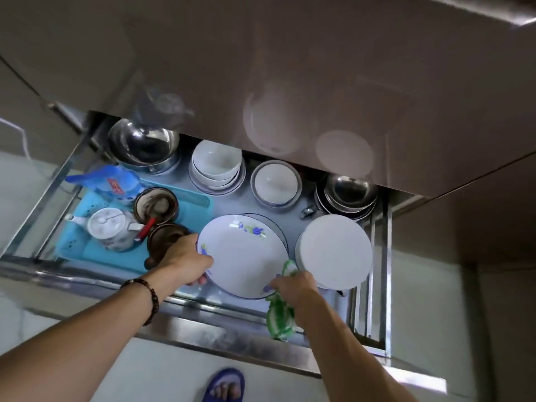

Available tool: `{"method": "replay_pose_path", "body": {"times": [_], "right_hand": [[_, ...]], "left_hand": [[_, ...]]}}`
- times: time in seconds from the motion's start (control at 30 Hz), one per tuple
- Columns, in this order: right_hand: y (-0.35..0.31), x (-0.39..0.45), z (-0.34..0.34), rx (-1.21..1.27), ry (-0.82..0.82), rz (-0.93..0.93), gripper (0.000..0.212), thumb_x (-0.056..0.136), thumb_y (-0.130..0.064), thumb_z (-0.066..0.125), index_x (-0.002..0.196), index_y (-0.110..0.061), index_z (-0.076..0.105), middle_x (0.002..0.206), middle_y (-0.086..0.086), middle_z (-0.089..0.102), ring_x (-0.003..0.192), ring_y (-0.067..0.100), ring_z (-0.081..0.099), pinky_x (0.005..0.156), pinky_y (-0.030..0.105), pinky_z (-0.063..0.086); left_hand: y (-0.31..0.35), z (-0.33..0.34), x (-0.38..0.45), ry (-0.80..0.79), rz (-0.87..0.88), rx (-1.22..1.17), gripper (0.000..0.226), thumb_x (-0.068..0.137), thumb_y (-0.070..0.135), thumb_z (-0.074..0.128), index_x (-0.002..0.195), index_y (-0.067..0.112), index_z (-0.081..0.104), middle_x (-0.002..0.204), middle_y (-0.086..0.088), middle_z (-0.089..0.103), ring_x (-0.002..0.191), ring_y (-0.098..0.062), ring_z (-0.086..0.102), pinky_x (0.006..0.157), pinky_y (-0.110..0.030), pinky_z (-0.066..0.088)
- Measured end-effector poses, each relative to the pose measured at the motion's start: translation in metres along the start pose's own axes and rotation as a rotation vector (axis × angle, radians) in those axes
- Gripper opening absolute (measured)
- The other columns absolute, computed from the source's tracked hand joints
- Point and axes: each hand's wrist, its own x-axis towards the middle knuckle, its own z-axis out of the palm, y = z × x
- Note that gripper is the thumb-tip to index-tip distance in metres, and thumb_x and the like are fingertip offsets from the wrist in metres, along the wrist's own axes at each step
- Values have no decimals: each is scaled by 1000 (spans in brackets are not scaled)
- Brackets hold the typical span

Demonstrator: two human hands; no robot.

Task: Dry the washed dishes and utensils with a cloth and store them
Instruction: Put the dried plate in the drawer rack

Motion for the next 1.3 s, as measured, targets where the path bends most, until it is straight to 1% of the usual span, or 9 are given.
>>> {"method": "replay_pose_path", "body": {"times": [0.17,0.23,0.63,0.83,1.03,1.1,1.17,1.23,1.3], "right_hand": [[12,29,16,135,37,51,24,68,1,85,82,-7,68,106,11,70,100,33,68,93,45,56],[15,36,20,183,60,51,26,69,2,83,71,-12,61,102,10,68,103,33,68,95,47,55],[19,64,32,254,130,82,24,70,-5,83,71,-14,61,102,17,70,100,37,68,95,51,55],[17,67,32,289,87,96,20,72,-1,80,72,-14,64,102,15,72,98,36,70,92,50,57],[17,69,29,246,62,78,25,81,-1,72,61,-8,59,98,17,72,100,39,69,94,50,56],[16,71,31,185,79,62,14,75,-5,73,73,-8,59,109,19,70,106,39,67,97,50,54],[14,69,31,133,102,34,18,76,-8,70,91,-6,60,116,18,67,112,39,64,100,48,52],[11,63,30,93,118,20,16,87,-6,63,101,-2,58,111,18,62,114,38,62,102,46,51],[12,61,26,67,109,22,17,93,-6,56,109,2,56,108,17,59,112,34,62,101,42,50]], "left_hand": [[-10,18,27,-26,-35,12,19,86,-4,54,97,10,60,59,-9,65,33,-13,53,36,-20,38],[-16,23,36,-23,-46,10,21,86,-3,53,102,8,60,62,-11,66,35,-16,53,35,-19,37],[-26,39,59,49,-50,70,17,90,2,55,106,8,58,76,-11,67,41,-18,58,39,-25,50],[-25,45,55,109,-68,87,27,89,15,69,111,5,56,103,-14,65,72,-27,68,43,-27,55],[-24,43,49,18,-123,170,15,83,14,67,93,5,62,76,-11,72,61,-24,73,61,-26,59],[-22,45,46,-5,-137,161,22,82,19,71,96,6,62,83,-10,73,64,-23,74,69,-28,60],[-18,47,44,-10,-140,147,23,83,21,73,97,7,61,91,-7,71,67,-23,74,63,-25,57],[-16,48,42,-18,-146,138,23,84,21,73,98,7,61,97,-7,69,72,-23,74,55,-22,52],[-16,48,41,-34,-149,107,27,83,21,74,103,6,63,102,-8,69,77,-25,74,61,-25,56]]}}
